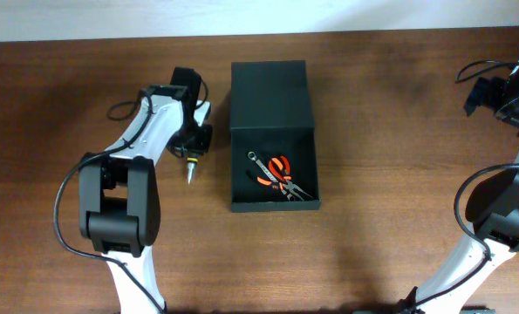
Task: Pack container
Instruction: 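Lift the screwdriver and carry it over the black box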
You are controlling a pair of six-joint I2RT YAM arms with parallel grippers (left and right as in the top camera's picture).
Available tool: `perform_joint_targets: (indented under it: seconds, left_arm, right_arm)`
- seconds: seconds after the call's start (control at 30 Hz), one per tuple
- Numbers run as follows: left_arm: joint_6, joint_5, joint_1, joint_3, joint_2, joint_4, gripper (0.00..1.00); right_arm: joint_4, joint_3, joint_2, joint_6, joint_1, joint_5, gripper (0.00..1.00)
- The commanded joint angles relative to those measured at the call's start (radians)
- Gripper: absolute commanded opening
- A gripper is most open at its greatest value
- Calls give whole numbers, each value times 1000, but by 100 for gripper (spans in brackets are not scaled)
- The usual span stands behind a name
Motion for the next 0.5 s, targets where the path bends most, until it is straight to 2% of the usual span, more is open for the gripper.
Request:
perform_joint_targets:
  seconds: [0.0, 0.47]
  left_arm:
    - [-3, 8, 1, 91, 0, -37, 31]
    - [-3, 8, -60, 497, 0, -280, 31]
  right_arm:
    - [2, 0, -8, 8, -4, 5, 99]
    - [3, 0, -8, 8, -4, 5, 99]
